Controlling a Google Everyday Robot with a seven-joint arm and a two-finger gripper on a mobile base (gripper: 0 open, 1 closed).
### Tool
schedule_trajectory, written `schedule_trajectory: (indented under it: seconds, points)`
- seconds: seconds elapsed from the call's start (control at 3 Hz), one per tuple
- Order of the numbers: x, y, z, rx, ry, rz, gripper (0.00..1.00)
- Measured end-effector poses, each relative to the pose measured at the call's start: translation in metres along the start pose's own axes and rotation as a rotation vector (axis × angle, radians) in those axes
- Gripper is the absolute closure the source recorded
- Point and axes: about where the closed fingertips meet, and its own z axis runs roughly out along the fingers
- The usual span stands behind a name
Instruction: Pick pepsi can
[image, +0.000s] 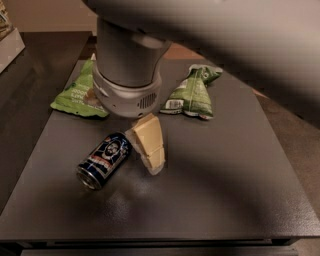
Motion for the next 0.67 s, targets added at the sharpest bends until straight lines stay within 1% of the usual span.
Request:
schedule_trajectory:
  seconds: [0.33,0.67]
  points:
    - [-0.003,-0.007,0.023,-0.031,-0.006,-0.047,0.0]
    - [-0.003,-0.008,0.044,-0.059,0.002,-0.068,0.0]
